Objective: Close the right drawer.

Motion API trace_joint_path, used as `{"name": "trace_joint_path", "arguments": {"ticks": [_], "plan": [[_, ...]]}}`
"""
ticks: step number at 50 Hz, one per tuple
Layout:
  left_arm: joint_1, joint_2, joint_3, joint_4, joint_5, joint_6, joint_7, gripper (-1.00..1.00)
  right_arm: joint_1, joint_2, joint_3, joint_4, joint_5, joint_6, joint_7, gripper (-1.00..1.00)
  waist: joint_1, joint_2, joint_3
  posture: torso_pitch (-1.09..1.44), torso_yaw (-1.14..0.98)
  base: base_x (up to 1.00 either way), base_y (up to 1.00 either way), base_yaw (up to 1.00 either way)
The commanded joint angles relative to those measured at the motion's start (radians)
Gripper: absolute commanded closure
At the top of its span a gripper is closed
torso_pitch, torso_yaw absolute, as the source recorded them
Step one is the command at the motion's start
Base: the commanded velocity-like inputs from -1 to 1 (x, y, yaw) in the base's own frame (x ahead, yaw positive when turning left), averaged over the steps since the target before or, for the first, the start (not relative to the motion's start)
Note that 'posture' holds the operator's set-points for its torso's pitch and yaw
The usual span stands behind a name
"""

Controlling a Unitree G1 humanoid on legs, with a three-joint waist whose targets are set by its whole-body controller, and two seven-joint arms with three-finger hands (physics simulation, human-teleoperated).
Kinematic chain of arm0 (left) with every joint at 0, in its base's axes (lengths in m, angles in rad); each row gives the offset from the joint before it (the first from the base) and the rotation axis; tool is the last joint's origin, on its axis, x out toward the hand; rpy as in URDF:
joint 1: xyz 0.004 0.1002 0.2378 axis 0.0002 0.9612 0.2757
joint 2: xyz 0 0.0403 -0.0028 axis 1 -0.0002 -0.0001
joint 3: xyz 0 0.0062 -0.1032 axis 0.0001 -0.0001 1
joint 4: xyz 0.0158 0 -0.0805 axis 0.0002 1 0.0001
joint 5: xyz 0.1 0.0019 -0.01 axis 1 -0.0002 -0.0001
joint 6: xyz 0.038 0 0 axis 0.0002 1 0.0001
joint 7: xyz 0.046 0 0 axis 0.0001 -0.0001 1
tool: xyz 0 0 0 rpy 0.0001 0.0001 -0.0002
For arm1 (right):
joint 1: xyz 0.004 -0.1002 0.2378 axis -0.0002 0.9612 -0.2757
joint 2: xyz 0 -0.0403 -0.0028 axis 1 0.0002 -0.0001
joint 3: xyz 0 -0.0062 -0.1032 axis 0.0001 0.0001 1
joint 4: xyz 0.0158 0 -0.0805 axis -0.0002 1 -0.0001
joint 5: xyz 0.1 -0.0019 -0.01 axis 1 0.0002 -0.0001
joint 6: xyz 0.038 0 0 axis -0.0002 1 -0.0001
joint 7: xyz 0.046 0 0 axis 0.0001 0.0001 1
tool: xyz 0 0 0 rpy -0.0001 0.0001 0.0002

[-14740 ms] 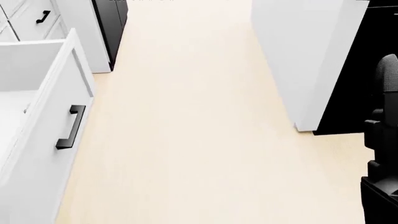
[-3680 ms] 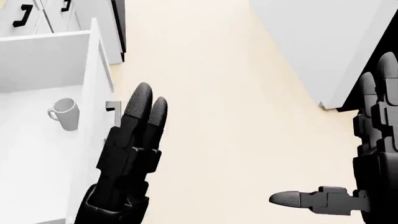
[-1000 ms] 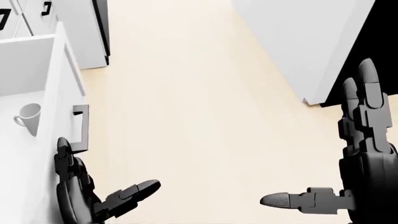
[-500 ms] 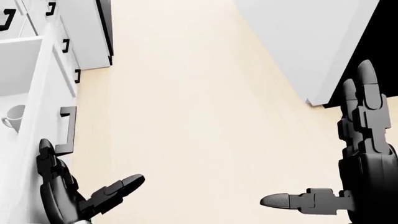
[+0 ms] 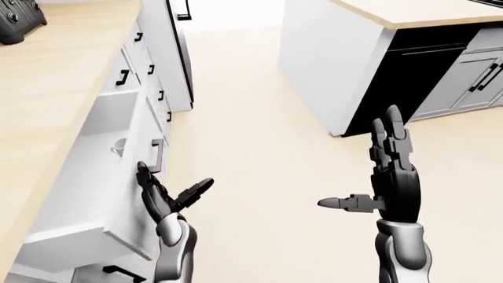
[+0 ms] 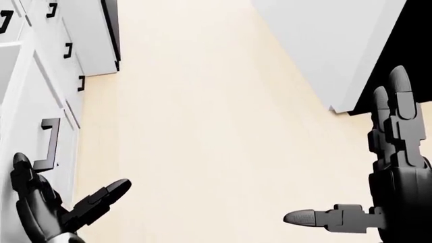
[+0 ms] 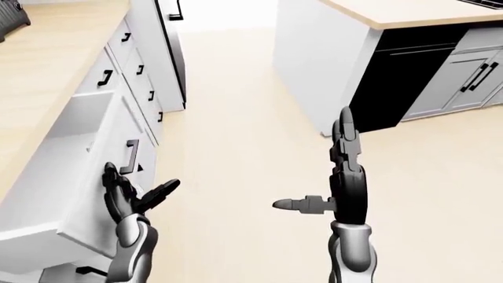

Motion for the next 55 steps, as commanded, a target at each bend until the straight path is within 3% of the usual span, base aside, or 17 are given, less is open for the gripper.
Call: {"name": "trace_joint_path", "arguments": {"ticks": [1, 27, 55], "plan": [[-0.028, 0.025, 0.049, -0.046, -0.007, -0.047, 0.038, -1.00, -0.016, -0.005, -0.003, -0.042, 0.004, -0.027, -0.002, -1.00, 0.007, 0.000, -0.019, 0.00, 0.00, 0.00, 0.00, 0.00], [-0.061, 0.073, 0.090, 0.043, -0.045, -0.092, 0.043, -1.00, -0.015, -0.003, 0.005, -0.042, -0.001, -0.022, -0.003, -1.00, 0.010, 0.007, -0.024, 0.00, 0.00, 0.00, 0.00, 0.00], [-0.068, 0.150, 0.172, 0.066, -0.131, -0.085, 0.029, -1.00, -0.020, -0.004, 0.009, -0.035, -0.007, -0.020, -0.005, -1.00, 0.011, 0.011, -0.019, 0.00, 0.00, 0.00, 0.00, 0.00]]}}
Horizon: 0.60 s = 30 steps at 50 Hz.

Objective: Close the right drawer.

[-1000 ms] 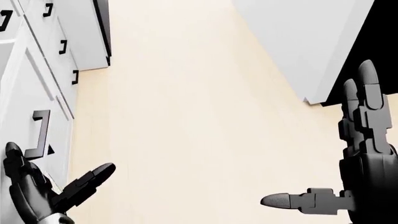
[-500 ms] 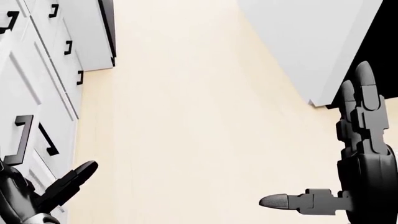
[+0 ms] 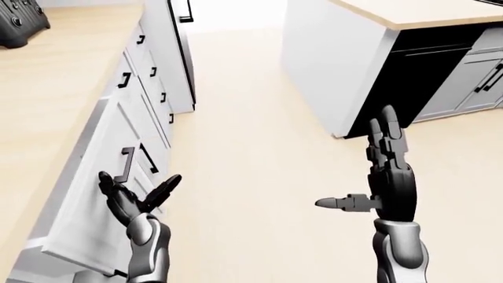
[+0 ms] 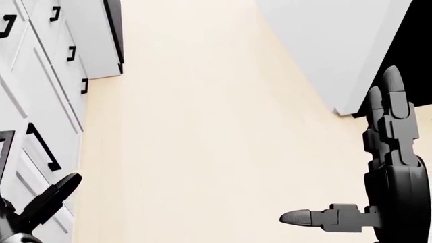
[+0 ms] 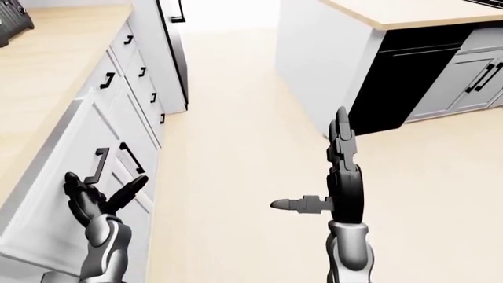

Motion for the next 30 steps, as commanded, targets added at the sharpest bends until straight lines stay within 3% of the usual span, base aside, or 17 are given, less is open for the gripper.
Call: {"name": "trace_joint_path", "arguments": {"ticks": [1, 30], "plan": [[-0.021, 0.033, 0.046, -0.038, -0.005, -0.046, 0.017, -1.00, -0.016, -0.005, -0.003, -0.037, 0.002, -0.027, -0.004, -1.00, 0.006, 0.003, -0.019, 0.00, 0.00, 0.00, 0.00, 0.00], [-0.041, 0.158, 0.146, 0.033, -0.063, -0.082, 0.013, -1.00, -0.021, -0.007, 0.002, -0.022, -0.004, -0.031, -0.007, -1.00, 0.000, 0.009, -0.016, 0.00, 0.00, 0.00, 0.00, 0.00]]}}
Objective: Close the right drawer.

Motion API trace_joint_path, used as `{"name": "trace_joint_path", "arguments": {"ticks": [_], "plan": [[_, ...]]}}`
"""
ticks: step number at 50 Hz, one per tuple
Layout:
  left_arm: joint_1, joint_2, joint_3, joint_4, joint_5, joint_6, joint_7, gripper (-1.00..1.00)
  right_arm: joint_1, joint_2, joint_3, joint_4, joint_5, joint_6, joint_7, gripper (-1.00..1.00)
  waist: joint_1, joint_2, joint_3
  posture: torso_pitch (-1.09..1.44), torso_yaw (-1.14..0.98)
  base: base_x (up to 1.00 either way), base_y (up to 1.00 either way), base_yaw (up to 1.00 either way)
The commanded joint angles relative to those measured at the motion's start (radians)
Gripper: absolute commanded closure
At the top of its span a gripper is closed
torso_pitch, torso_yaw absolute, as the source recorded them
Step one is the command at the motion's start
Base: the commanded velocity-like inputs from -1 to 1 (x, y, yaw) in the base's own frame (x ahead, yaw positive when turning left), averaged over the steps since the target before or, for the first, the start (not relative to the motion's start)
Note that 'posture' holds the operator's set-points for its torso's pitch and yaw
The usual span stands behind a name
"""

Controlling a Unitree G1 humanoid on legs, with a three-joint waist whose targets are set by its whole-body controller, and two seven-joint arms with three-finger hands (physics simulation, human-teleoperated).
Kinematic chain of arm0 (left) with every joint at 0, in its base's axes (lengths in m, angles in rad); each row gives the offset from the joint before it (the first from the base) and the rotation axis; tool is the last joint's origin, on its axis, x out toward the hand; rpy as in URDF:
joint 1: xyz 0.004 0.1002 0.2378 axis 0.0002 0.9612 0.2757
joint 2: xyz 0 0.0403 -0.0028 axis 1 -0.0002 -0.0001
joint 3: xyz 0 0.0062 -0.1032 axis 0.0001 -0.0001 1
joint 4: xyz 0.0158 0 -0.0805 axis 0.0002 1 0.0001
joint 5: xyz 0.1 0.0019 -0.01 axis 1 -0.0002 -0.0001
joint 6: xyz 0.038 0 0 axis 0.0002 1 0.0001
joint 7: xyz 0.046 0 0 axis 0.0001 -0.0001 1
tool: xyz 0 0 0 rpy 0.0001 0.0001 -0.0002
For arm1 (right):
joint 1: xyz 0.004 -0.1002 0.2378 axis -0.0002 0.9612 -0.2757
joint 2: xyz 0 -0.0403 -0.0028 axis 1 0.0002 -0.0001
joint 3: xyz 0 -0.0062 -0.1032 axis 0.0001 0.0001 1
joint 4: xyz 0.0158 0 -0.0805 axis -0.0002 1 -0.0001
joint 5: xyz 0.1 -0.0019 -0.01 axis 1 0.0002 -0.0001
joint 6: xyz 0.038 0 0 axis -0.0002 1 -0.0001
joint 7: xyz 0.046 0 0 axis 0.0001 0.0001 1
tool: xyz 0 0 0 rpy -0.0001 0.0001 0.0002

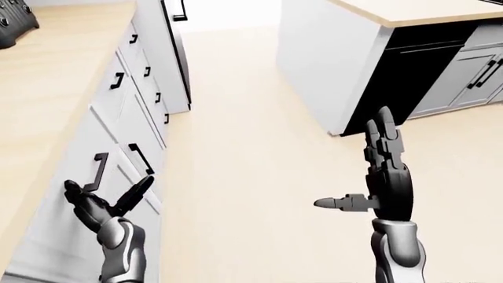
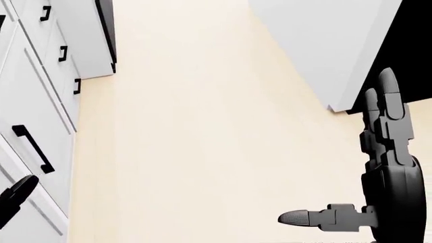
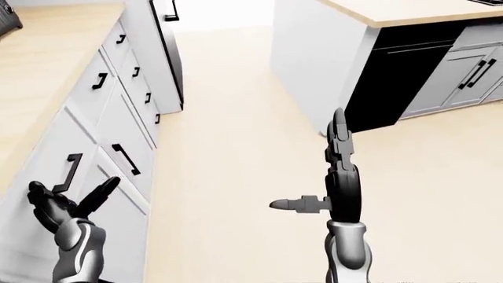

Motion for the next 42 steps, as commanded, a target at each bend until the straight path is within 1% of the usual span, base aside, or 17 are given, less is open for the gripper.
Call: {"name": "trace_joint_path", "arguments": {"ticks": [1, 9, 14, 18, 25, 42], "plan": [[-0.023, 0.046, 0.054, -0.054, 0.006, -0.071, 0.030, -1.00, -0.015, -0.005, -0.004, -0.046, 0.002, -0.023, -0.004, -1.00, 0.009, 0.008, -0.022, 0.00, 0.00, 0.00, 0.00, 0.00], [-0.025, 0.080, 0.080, -0.017, -0.012, -0.089, 0.030, -1.00, -0.016, -0.005, -0.004, -0.049, 0.002, -0.020, -0.002, -1.00, 0.006, 0.009, -0.022, 0.00, 0.00, 0.00, 0.00, 0.00], [-0.014, 0.111, 0.115, -0.005, -0.043, -0.097, 0.030, -1.00, -0.016, -0.005, -0.004, -0.053, 0.001, -0.017, -0.002, -1.00, 0.005, 0.011, -0.021, 0.00, 0.00, 0.00, 0.00, 0.00], [-0.014, 0.138, 0.134, 0.049, -0.060, -0.129, 0.022, -1.00, -0.016, -0.004, -0.002, -0.059, -0.002, -0.010, -0.003, -1.00, 0.004, 0.009, -0.017, 0.00, 0.00, 0.00, 0.00, 0.00], [-0.006, 0.173, 0.157, 0.058, -0.086, -0.131, 0.028, -1.00, -0.017, -0.004, -0.002, -0.059, -0.001, -0.010, -0.003, -1.00, 0.001, 0.010, -0.013, 0.00, 0.00, 0.00, 0.00, 0.00], [0.004, 0.165, 0.152, 0.036, -0.086, -0.129, 0.030, -1.00, -0.014, -0.004, -0.003, -0.053, -0.002, -0.018, -0.003, -1.00, -0.007, 0.006, -0.011, 0.00, 0.00, 0.00, 0.00, 0.00]]}}
